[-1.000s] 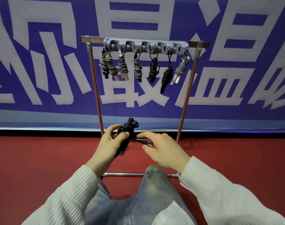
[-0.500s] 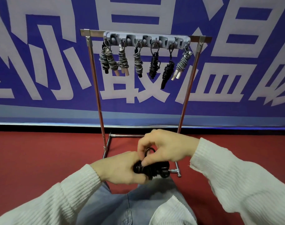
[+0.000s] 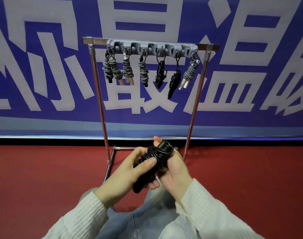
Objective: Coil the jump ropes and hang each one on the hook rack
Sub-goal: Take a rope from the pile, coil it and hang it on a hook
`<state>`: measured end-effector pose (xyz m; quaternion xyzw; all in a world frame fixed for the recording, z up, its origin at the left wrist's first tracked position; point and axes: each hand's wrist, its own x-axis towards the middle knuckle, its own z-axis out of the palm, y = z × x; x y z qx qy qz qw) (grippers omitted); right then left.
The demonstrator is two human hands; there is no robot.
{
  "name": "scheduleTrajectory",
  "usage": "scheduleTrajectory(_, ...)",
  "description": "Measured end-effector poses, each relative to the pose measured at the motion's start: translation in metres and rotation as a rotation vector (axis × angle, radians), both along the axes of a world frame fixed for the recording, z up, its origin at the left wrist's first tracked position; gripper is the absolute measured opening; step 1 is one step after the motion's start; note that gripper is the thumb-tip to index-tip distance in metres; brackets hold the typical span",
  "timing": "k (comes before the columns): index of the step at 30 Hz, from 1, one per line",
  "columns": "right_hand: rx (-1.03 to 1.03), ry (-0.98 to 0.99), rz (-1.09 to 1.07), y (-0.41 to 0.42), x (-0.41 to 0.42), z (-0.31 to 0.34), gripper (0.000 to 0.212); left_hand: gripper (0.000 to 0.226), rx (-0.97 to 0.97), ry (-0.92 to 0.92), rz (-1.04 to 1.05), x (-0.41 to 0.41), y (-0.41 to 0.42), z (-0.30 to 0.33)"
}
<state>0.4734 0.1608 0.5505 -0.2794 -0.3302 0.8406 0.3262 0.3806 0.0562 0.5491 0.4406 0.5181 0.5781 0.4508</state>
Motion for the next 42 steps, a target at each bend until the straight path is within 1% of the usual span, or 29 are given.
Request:
scheduleTrajectory(1,-0.053,0.000,-0.040,-0.002,-0.005,0.000,0.011,0.038,-0.027,0.107,0.052,0.000,0.001,0.002)
scheduleTrajectory(3,-0.125,-0.001,-0.126,-0.004,-0.011,0.000,0.021,0.027,-0.039,0.374,0.154,0.003,0.003,0.004)
scheduleTrajectory(4,-0.117,-0.008,-0.173,-0.003,-0.014,-0.001,0.024,0.027,-0.029,0.469,0.217,0.005,0.006,0.004)
scheduleTrajectory(7,0.006,-0.037,-0.293,-0.005,-0.022,-0.003,0.030,0.050,-0.023,0.712,0.366,0.009,0.013,-0.002)
scheduleTrajectory(9,0.098,-0.043,-0.324,-0.010,-0.024,-0.006,0.031,0.051,-0.018,0.899,0.426,0.009,0.016,-0.005)
scheduleTrajectory(10,0.122,-0.027,-0.323,-0.013,-0.024,-0.007,0.031,0.052,-0.014,0.934,0.455,0.009,0.016,-0.005)
scheduleTrajectory(11,0.121,-0.003,-0.311,-0.015,-0.024,-0.006,0.030,0.052,-0.001,0.917,0.480,0.009,0.017,-0.005)
scheduleTrajectory(13,0.114,-0.001,-0.263,-0.013,-0.020,-0.002,0.027,0.041,0.053,0.821,0.545,0.006,0.021,-0.006)
scheduleTrajectory(15,0.179,-0.004,-0.136,-0.006,-0.016,0.003,0.021,0.027,0.099,0.721,0.622,-0.001,0.023,-0.005)
scheduleTrajectory(16,0.223,0.001,-0.055,-0.002,-0.013,0.005,0.021,0.022,0.112,0.640,0.637,-0.005,0.024,-0.004)
scheduleTrajectory(18,0.374,-0.054,0.079,0.006,-0.006,0.006,0.022,0.015,0.126,0.432,0.610,-0.011,0.022,-0.001)
scheduleTrajectory(19,0.490,-0.131,0.110,0.011,-0.004,0.007,0.019,0.016,0.130,0.363,0.592,-0.013,0.020,0.000)
scheduleTrajectory(22,0.843,-0.386,0.128,0.027,0.000,0.011,0.006,0.018,0.130,0.253,0.541,-0.011,0.016,0.002)
scheduleTrajectory(24,0.949,-0.434,0.107,0.033,0.000,0.012,0.003,0.012,0.101,0.154,0.526,-0.008,0.016,0.003)
scheduleTrajectory(25,0.935,-0.422,0.087,0.034,0.000,0.010,0.002,0.009,0.086,0.122,0.523,-0.007,0.017,0.003)
scheduleTrajectory(26,0.875,-0.385,0.085,0.033,0.000,0.008,0.005,0.009,0.073,0.103,0.522,-0.007,0.018,0.003)
scheduleTrajectory(28,0.692,-0.224,0.161,0.027,-0.003,0.000,0.007,0.010,0.071,0.060,0.519,-0.005,0.021,0.005)
scheduleTrajectory(30,0.589,-0.079,0.176,0.021,-0.006,-0.009,0.006,0.011,0.069,-0.021,0.534,-0.004,0.023,0.007)
scheduleTrajectory(33,0.583,0.011,0.043,0.015,-0.008,-0.019,0.012,0.011,0.033,-0.310,0.508,-0.007,0.021,0.014)
scheduleTrajectory(36,0.521,0.118,-0.006,0.008,-0.010,-0.025,0.016,0.012,0.016,-0.469,0.440,-0.013,0.017,0.018)
scheduleTrajectory(38,0.515,0.136,-0.032,0.004,-0.011,-0.028,0.017,0.009,0.007,-0.508,0.426,-0.015,0.016,0.017)
scheduleTrajectory(39,0.537,0.120,-0.048,0.003,-0.010,-0.028,0.019,0.007,-0.002,-0.499,0.437,-0.016,0.016,0.016)
scheduleTrajectory(41,0.608,0.066,-0.083,0.001,-0.009,-0.028,0.022,0.003,-0.015,-0.437,0.465,-0.018,0.017,0.013)
scheduleTrajectory(42,0.635,0.045,-0.095,0.001,-0.009,-0.029,0.022,0.004,-0.013,-0.401,0.472,-0.019,0.018,0.012)
